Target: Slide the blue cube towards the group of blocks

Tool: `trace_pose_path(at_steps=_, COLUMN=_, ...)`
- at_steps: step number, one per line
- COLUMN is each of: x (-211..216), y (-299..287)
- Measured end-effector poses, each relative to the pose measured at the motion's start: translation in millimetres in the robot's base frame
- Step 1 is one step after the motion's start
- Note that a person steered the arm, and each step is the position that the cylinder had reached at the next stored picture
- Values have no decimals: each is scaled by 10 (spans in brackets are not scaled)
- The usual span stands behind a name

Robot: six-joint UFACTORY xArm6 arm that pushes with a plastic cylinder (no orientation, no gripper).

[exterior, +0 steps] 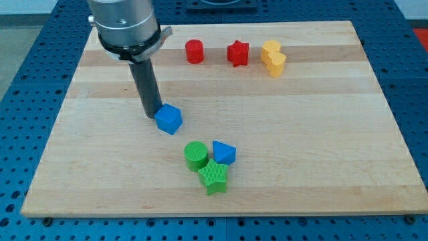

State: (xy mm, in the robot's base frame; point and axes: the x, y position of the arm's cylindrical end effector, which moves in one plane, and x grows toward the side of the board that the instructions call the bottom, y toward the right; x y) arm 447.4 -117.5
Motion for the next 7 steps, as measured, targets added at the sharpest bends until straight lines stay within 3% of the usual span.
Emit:
trace_pose_path(at_steps=4, x=484, y=485)
trace_pose_path(at_steps=7, x=481, y=487)
